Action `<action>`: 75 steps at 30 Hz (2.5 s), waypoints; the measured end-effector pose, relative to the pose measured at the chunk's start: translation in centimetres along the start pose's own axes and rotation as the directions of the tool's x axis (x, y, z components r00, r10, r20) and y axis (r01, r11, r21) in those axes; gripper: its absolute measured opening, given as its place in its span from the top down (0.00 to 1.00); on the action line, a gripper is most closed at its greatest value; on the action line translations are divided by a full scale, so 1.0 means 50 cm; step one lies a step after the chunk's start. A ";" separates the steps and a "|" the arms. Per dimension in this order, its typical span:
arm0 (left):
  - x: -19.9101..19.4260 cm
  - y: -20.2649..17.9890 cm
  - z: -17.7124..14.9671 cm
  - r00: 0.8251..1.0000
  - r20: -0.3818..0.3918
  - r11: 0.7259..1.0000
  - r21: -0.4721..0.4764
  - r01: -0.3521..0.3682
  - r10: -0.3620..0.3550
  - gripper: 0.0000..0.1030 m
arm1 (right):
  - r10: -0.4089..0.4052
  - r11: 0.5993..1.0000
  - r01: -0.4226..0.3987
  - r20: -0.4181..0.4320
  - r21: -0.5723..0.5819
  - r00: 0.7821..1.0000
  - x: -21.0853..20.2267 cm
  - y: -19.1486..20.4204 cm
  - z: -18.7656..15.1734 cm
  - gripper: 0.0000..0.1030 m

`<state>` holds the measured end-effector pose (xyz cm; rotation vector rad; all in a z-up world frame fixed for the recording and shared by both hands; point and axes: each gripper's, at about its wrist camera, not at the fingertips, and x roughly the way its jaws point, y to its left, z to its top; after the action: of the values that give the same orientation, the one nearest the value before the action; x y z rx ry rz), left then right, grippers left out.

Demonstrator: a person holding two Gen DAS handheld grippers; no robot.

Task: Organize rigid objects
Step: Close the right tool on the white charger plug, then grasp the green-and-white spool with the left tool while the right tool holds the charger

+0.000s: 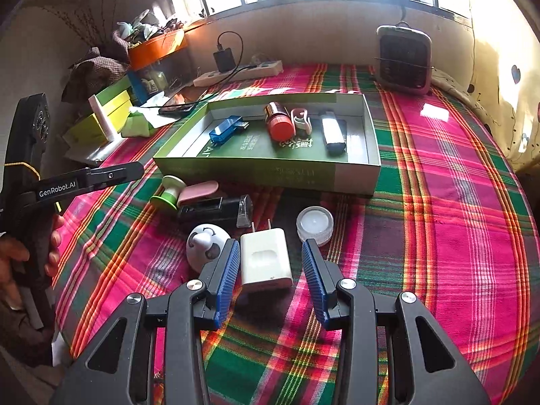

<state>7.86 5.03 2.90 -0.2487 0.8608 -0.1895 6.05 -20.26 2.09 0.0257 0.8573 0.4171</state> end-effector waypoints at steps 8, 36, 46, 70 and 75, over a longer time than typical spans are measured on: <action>0.007 0.007 -0.011 1.000 -0.018 1.000 -0.011 0.021 -0.021 0.58 | -0.021 0.999 0.020 -0.039 -0.027 0.999 0.024 0.012 -0.010 0.61; 0.041 -0.055 -0.025 0.993 -0.083 0.994 0.049 0.093 -0.089 0.53 | -0.140 0.988 0.136 -0.048 -0.076 0.989 0.027 0.007 -0.018 0.66; 0.060 -0.053 -0.028 0.995 -0.100 0.998 0.060 0.025 -0.019 0.53 | -0.132 0.989 0.129 -0.047 -0.069 0.990 0.024 0.002 -0.022 0.66; 0.073 -0.055 -0.016 0.997 -0.079 0.997 0.074 -0.020 0.026 0.53 | -0.124 0.991 0.121 -0.047 -0.061 0.991 0.023 -0.002 -0.021 0.66; 0.069 -0.049 -0.017 0.997 -0.071 0.998 0.061 -0.011 0.015 0.55 | -0.124 0.991 0.121 -0.047 -0.062 0.991 0.023 -0.001 -0.021 0.66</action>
<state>9.26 1.67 0.56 -0.1800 0.9264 -0.2130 5.94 -20.04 0.55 -0.0923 0.8916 0.3283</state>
